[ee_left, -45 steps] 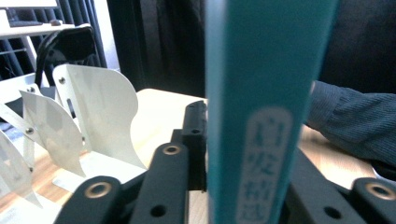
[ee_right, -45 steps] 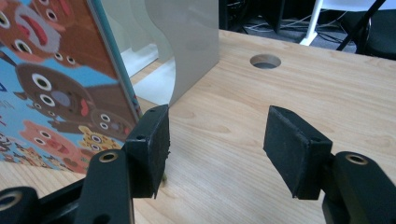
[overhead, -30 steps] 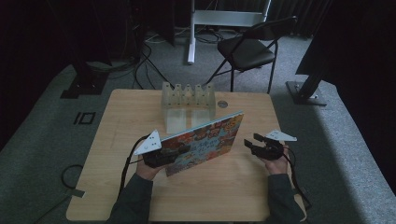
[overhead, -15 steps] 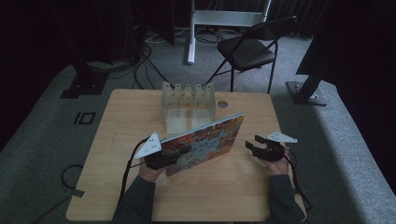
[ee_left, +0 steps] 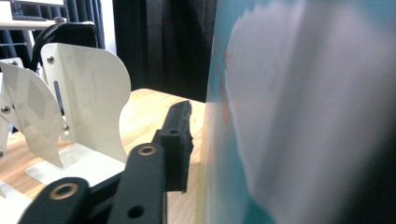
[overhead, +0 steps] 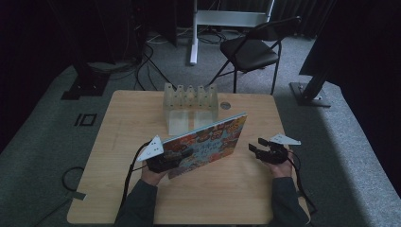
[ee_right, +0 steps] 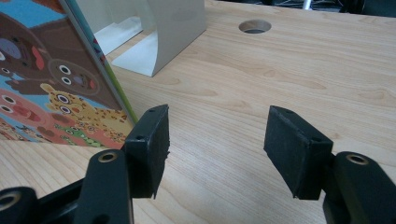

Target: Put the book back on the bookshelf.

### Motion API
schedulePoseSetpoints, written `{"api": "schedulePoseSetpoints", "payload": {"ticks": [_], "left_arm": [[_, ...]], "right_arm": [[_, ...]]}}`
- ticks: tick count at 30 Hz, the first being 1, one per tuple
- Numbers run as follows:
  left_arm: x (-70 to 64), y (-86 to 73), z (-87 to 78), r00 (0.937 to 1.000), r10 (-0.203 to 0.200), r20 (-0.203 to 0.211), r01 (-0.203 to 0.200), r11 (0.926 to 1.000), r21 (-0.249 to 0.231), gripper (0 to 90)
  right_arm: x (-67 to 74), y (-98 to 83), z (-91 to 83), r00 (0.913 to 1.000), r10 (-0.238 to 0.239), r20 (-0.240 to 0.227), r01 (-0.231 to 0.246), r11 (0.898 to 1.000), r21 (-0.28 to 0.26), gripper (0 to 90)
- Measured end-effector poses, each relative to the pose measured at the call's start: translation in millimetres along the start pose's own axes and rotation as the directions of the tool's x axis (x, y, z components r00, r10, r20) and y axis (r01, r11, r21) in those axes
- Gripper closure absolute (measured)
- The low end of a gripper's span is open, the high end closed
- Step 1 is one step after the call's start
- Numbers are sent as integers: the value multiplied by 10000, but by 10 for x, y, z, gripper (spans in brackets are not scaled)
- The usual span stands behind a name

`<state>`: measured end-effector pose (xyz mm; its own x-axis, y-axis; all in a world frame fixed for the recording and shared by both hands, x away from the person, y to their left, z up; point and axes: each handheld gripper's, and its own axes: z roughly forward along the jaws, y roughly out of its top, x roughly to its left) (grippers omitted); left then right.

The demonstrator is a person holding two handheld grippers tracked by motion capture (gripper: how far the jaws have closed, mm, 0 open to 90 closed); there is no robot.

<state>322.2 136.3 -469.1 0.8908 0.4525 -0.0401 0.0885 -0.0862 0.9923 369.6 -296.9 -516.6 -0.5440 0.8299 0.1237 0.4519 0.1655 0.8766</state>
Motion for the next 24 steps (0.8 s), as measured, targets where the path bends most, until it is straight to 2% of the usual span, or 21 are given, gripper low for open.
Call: {"api": "schedulePoseSetpoints", "payload": {"ticks": [3,7,10,13,20,24], "left_arm": [[-2,-52,3,9999,-50,95,50,10000,70,695],[2,-112,10,9996,-183,214,180,9998,118,701],[2,-120,14,9995,-174,271,171,9998,132,713],[-10,-118,19,9997,-64,237,62,9999,93,774],[-19,-125,21,9998,78,161,-79,9999,73,788],[-23,-160,29,9999,-88,72,88,10000,29,761]], "right_arm": [[-3,-6,0,10000,21,3,-21,10000,5,401],[-8,-12,4,10000,30,14,-30,10000,35,401],[-4,-15,13,10000,22,-5,-22,10000,68,401],[-4,-18,19,10000,-10,41,10,9999,104,401],[-12,-29,23,9999,-25,108,23,9998,183,401],[-26,-42,19,9999,4,116,-6,9998,195,401]]}}
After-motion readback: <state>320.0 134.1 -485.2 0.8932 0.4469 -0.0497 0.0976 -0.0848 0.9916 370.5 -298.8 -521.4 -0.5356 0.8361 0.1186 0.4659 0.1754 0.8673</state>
